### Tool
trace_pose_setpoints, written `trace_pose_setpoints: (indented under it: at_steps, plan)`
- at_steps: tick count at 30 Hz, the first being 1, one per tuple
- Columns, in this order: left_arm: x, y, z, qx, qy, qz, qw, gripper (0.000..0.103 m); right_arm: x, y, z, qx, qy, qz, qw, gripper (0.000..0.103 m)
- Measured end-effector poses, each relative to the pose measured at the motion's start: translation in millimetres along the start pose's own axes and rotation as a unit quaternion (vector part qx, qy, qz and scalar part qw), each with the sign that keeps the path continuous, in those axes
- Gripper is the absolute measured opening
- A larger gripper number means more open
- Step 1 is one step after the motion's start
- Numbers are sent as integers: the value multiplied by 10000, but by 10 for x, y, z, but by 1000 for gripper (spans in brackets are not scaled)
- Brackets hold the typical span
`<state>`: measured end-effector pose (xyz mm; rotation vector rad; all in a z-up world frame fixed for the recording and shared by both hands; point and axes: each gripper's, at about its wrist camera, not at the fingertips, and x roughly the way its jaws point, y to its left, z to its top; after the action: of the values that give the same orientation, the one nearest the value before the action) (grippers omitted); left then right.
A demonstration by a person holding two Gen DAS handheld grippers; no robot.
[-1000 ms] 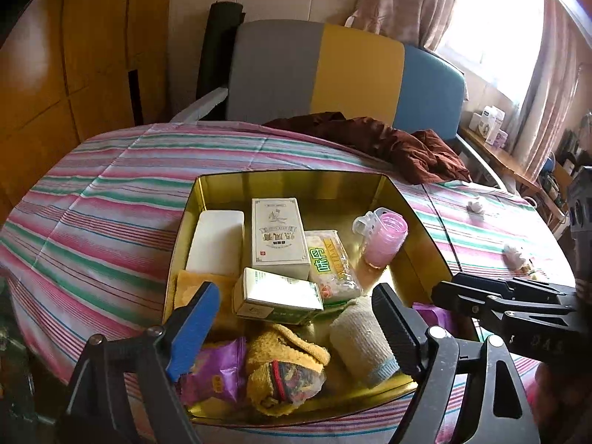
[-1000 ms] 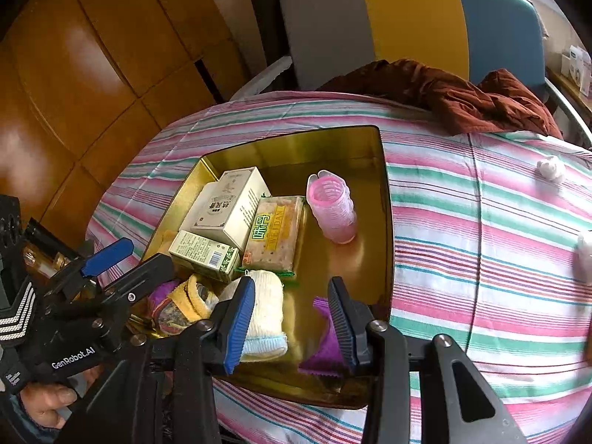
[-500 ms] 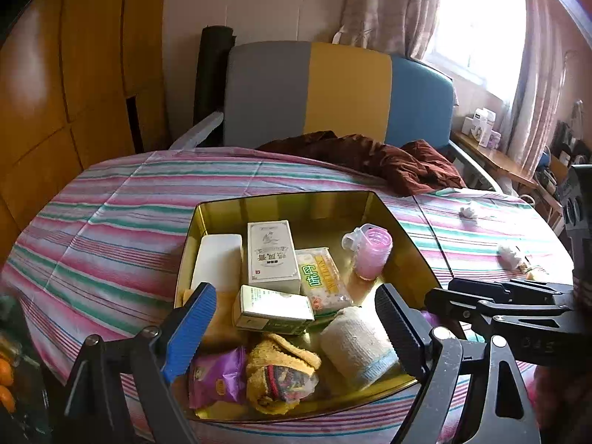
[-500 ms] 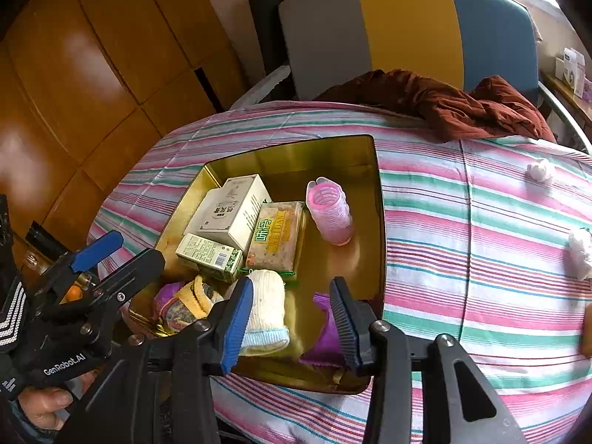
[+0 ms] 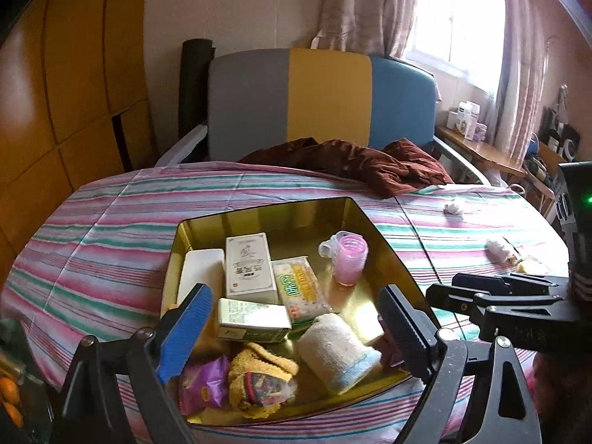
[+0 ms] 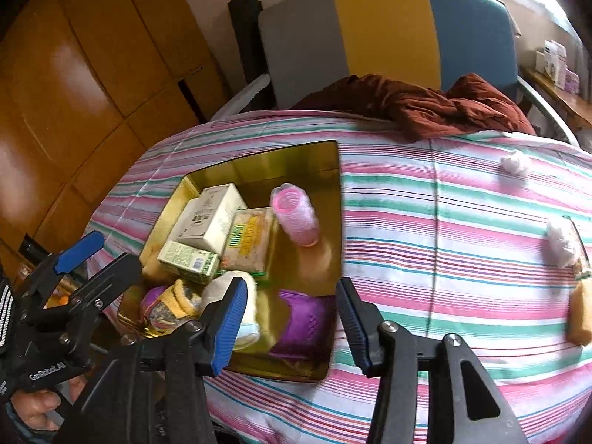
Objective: Organize objects
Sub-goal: 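Move both tools back toward the cotton balls and cracker packet on the bedspread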
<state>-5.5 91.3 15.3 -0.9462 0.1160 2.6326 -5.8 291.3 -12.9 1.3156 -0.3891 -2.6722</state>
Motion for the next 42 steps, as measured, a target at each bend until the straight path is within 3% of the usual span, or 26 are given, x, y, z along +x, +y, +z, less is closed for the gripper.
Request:
trace_pose_setpoints:
  at_steps: [10,25,34,42]
  plan:
    - [41,-330,128,469,-50,-213,9987,92,-186,-479,-15,412,-41,-416,9983,51]
    - [197,-979,304,1180,-30,-666,9908,92,-637,-1388,-2,1212,-289,-1142,9856,51]
    - [359,-1324,365,1452,94,-890,9853,92,-855,-1952,-43,1680,-344,-1536,9731,51]
    - [564,-1502,442,1409,369,-1062,9836,92,-1148,-2567,-112,2261,-434,-2013,9521,51]
